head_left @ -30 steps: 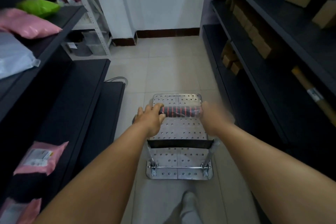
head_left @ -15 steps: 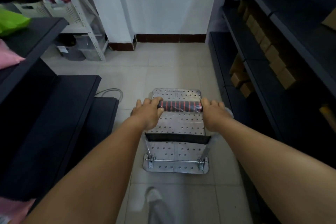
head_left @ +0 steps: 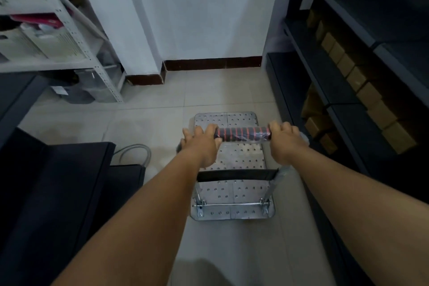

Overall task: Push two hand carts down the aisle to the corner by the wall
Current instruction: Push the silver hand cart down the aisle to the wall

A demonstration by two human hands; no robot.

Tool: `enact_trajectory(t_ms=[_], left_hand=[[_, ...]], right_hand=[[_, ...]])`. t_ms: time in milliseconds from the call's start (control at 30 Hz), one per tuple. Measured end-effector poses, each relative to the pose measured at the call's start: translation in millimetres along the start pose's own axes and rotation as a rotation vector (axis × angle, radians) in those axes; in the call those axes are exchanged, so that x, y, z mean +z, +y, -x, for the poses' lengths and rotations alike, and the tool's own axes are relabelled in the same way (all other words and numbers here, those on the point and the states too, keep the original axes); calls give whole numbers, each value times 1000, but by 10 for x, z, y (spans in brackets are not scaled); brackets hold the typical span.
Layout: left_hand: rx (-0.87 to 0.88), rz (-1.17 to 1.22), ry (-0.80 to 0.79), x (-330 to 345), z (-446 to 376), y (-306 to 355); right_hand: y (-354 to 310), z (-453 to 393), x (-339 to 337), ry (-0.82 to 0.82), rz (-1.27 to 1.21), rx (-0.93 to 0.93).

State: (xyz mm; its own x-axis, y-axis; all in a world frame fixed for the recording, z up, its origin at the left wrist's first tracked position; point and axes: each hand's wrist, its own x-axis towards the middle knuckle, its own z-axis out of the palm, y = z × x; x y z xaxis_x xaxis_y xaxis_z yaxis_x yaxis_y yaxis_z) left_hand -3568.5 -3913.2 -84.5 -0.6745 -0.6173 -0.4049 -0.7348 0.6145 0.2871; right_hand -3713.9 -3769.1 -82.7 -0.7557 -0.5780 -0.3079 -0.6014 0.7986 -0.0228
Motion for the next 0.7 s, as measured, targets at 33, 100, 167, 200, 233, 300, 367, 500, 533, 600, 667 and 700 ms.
enact_trajectory(t_ms=[33,100,167,200,233,300,367,500,533,600,667,700], left_hand=[[-1,0,-1,-68,-150,-6],[0,-7,10,-198,-473,-20],[8,-15,20,-334,-776,-38],[10,-17,22,-403,-938,-42],[11,-19,24,-472,-1100,-46],[9,-28,40,-612,-1420,-52],[6,-39,58,-732,-1762,-64],[11,-76,96,-940,-2515,-78],[9,-83,102,-982,-2656,-74],[3,-79,106,-1081,-2941,-42],[8,-64,111,-1167,-3203,-19],[15,-59,120,-1221,-3335,-6]], right_hand=[[-42,-147,-48,-5,-12,0],[-130,-449,-163,-23,-44,-8],[-209,-733,-279,-28,-53,-13],[-239,-891,-326,-28,-55,-18],[-271,-1058,-368,-32,-61,-27],[-341,-1384,-474,-43,-88,-53],[-398,-1693,-592,-54,-113,-70],[-494,-2350,-809,-52,-133,-96],[-507,-2477,-850,-52,-134,-92],[-544,-2769,-924,-53,-114,-82],[-592,-3041,-998,-44,-103,-68],[-618,-3175,-1046,-32,-97,-63]])
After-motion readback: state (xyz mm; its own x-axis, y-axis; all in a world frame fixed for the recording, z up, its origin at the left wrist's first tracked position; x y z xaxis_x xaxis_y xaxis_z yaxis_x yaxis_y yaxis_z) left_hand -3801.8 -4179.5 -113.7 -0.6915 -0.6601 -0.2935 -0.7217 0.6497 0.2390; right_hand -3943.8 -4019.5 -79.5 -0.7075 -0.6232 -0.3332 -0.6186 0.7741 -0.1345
